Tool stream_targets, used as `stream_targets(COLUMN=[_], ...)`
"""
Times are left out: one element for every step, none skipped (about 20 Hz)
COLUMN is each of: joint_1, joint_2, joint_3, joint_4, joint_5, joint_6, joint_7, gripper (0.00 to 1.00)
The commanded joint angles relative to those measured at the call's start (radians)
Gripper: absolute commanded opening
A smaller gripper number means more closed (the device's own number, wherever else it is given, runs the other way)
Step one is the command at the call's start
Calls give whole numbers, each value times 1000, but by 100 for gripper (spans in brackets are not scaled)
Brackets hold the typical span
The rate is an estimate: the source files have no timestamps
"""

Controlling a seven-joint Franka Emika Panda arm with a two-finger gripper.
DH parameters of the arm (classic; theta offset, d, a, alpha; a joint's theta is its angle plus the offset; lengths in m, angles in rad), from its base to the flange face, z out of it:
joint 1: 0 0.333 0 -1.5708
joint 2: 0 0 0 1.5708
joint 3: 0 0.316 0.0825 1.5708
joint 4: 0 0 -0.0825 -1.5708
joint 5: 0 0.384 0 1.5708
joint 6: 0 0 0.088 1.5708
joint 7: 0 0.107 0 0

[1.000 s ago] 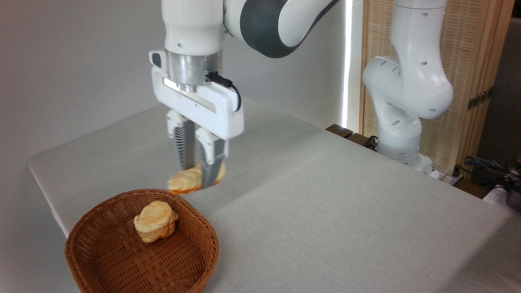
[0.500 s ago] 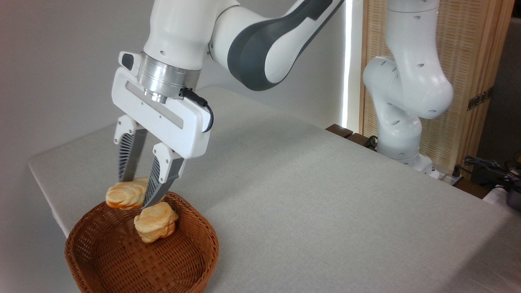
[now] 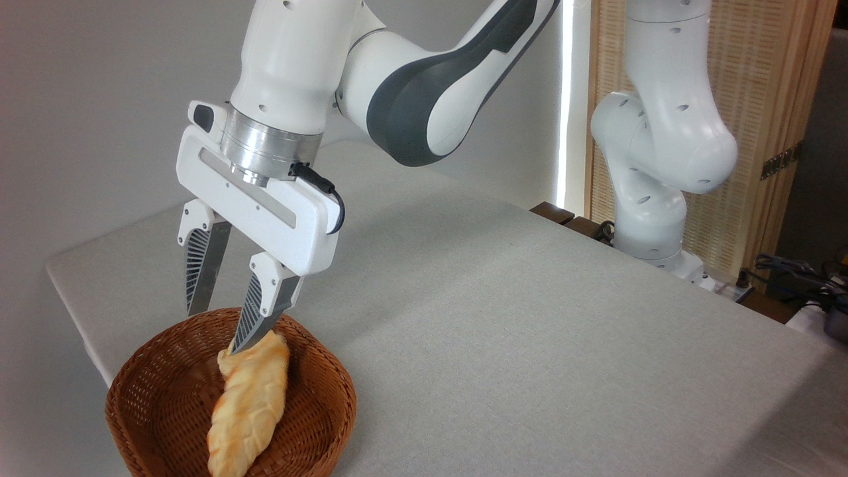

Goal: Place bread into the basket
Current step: 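Raise the open gripper up away from the basket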

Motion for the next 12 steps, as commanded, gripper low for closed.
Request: stream_targets(joint_1=[-5, -4, -4, -4, -4, -5, -5, -5, -5, -5, -7, -5], joint_2=[-16, -28, -47, -62, -74, -79, -79, -79, -79, -79, -80, -80], joint_3=[2, 2, 2, 2, 2, 0, -1, -7, -19, -38, -47, -53], joint_4=[17, 17, 17, 19, 26, 39, 58, 75, 88, 92, 92, 94], joint_5=[-17, -17, -14, -8, 2, 21, 49, 83, 112, 138, 161, 169], joint_6=[7, 4, -8, -43, -93, -162, -245, -325, -385, -431, -471, -512], joint_7=[-2, -14, -40, -63, -66, -68, -66, -65, -62, -62, -62, -60], gripper=[100, 100, 100, 100, 100, 100, 100, 100, 100, 100, 100, 100])
